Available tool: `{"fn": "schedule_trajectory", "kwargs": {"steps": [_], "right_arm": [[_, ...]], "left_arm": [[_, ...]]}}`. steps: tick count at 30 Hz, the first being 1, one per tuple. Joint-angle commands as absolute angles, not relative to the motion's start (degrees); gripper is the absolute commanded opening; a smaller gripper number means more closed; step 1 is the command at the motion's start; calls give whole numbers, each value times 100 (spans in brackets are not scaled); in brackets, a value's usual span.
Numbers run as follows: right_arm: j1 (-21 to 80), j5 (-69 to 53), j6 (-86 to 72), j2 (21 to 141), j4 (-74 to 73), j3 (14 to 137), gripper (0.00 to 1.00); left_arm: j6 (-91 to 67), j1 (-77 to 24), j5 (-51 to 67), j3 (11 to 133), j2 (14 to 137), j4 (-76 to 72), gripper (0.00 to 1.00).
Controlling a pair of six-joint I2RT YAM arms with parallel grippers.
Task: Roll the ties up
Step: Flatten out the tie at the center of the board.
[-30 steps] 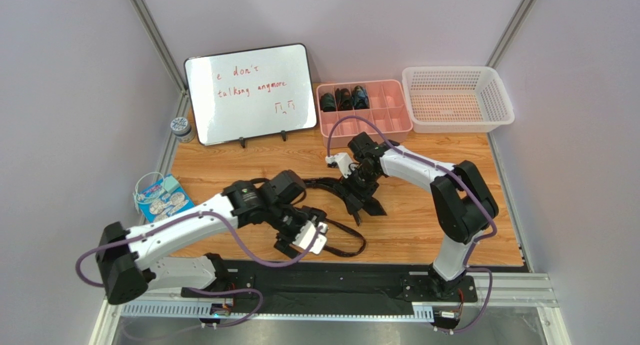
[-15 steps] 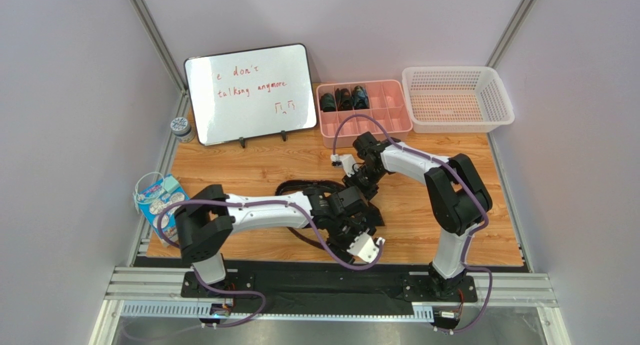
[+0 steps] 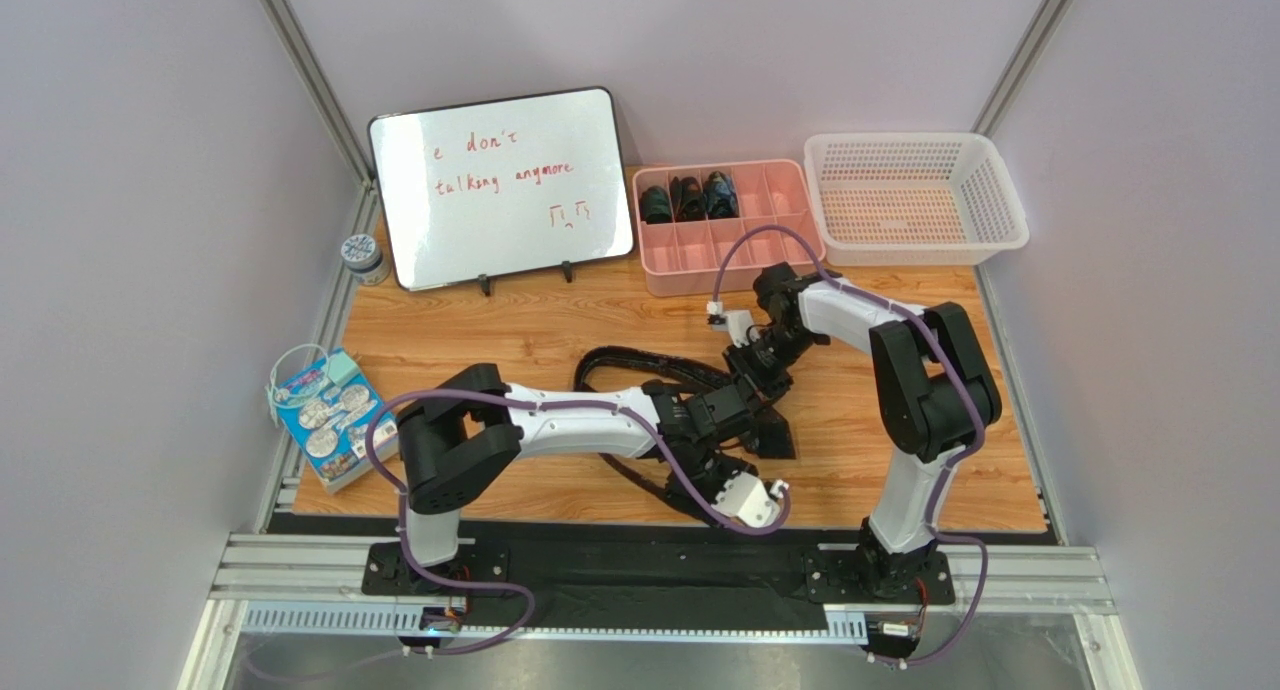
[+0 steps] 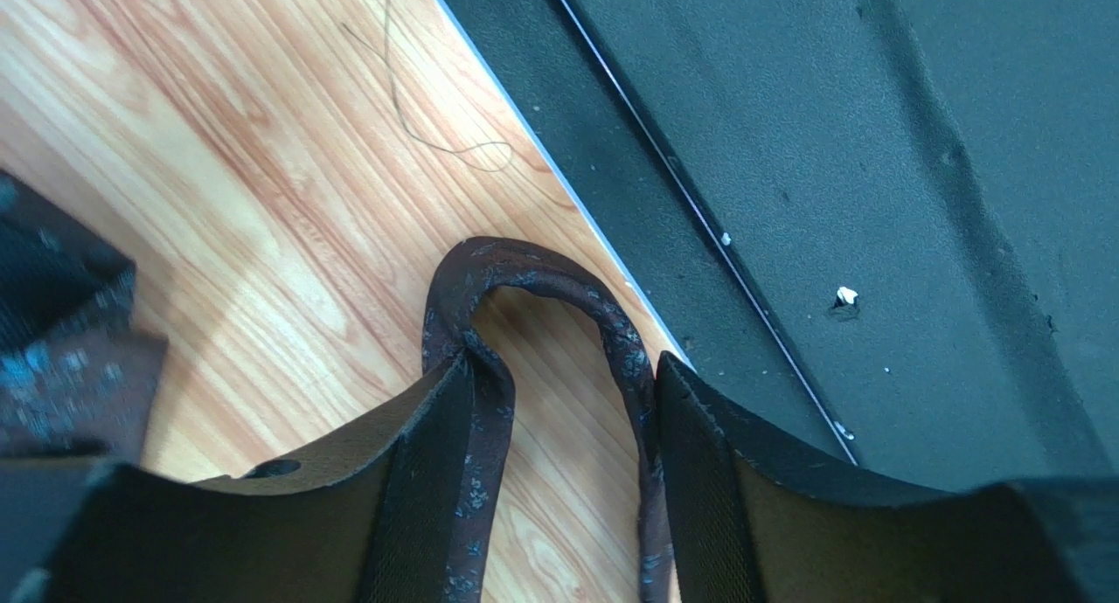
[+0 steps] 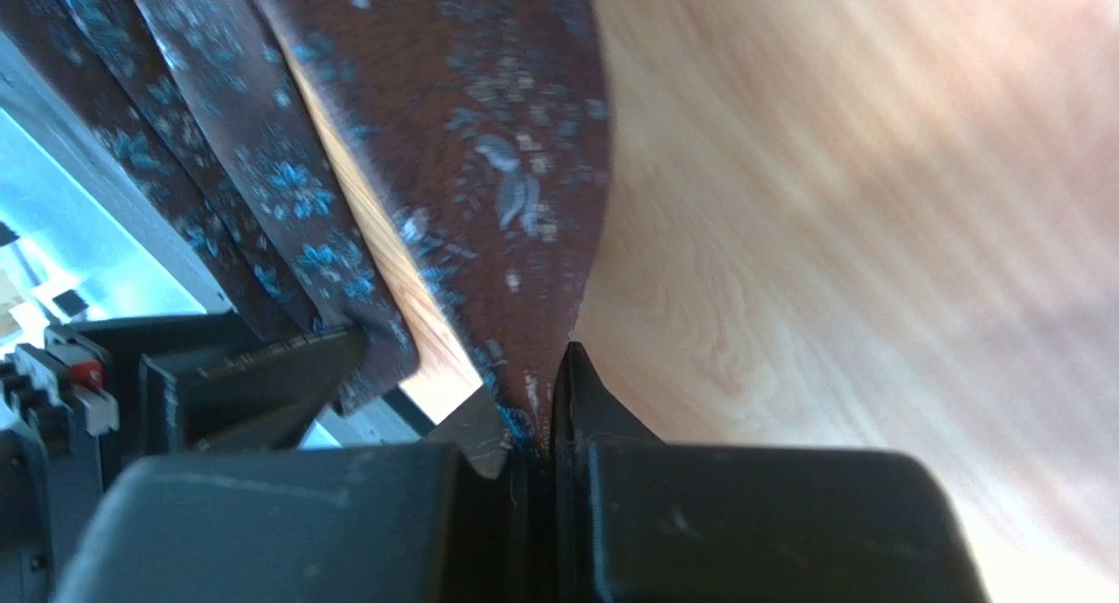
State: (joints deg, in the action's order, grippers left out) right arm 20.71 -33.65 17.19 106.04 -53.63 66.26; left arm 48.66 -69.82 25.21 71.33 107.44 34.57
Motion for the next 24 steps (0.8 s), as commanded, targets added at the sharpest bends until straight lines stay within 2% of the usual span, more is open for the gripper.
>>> {"fn": "schedule_trajectory", "kwargs": {"steps": [1,3,4,7,9,11,12,15,16,18,19,21,22,24], "right_arm": [[2065,-3542,1819,10231,-5616,6443,0],[2065,-3490,1898,10117,-5712,6364,0],[2057,-3454,1951,10064,-5748,6337,0],[1952,-3331,2432,9818,-6107,6346,0],[1680,-3244,2679,9695,-6485,6346,0],[1338,-3095,3232,9677,-6959,6354,0],[1205,-2876,3461,9659,-7100,6320,0],[538,-2463,4331,9659,-7732,6258,0],[362,-2365,4524,9650,-8048,6240,0],[-165,-2102,5061,9624,-8366,6249,0],[-289,-2031,5245,9607,-8637,6258,0],[-518,-1786,5650,9563,-8858,6258,0],[-571,-1706,5764,9502,-8981,6232,0],[-607,-1548,6036,9466,-9070,6118,0]], "left_arm": [[4834,-7084,2295,7207,10845,3656,44],[4886,-7093,2058,7198,10811,3770,31],[4913,-7084,2013,7190,10706,3840,18],[4791,-6787,2239,7111,9847,4121,4],[4615,-6148,3062,7171,8898,4446,0],[4535,-5610,3487,7163,7908,4737,0],[4553,-5024,3802,7033,7571,4781,0],[5140,-4055,3946,6551,6419,5053,1],[5342,-3303,3981,6400,6181,5263,3],[5879,-2579,3973,5962,5679,5379,8],[6036,-1879,4016,5820,5573,5501,14],[6538,-1190,4086,5503,5415,5598,22],[6635,-908,4104,5406,5405,5573,32],[6680,-143,4157,5239,5396,5467,41]]}}
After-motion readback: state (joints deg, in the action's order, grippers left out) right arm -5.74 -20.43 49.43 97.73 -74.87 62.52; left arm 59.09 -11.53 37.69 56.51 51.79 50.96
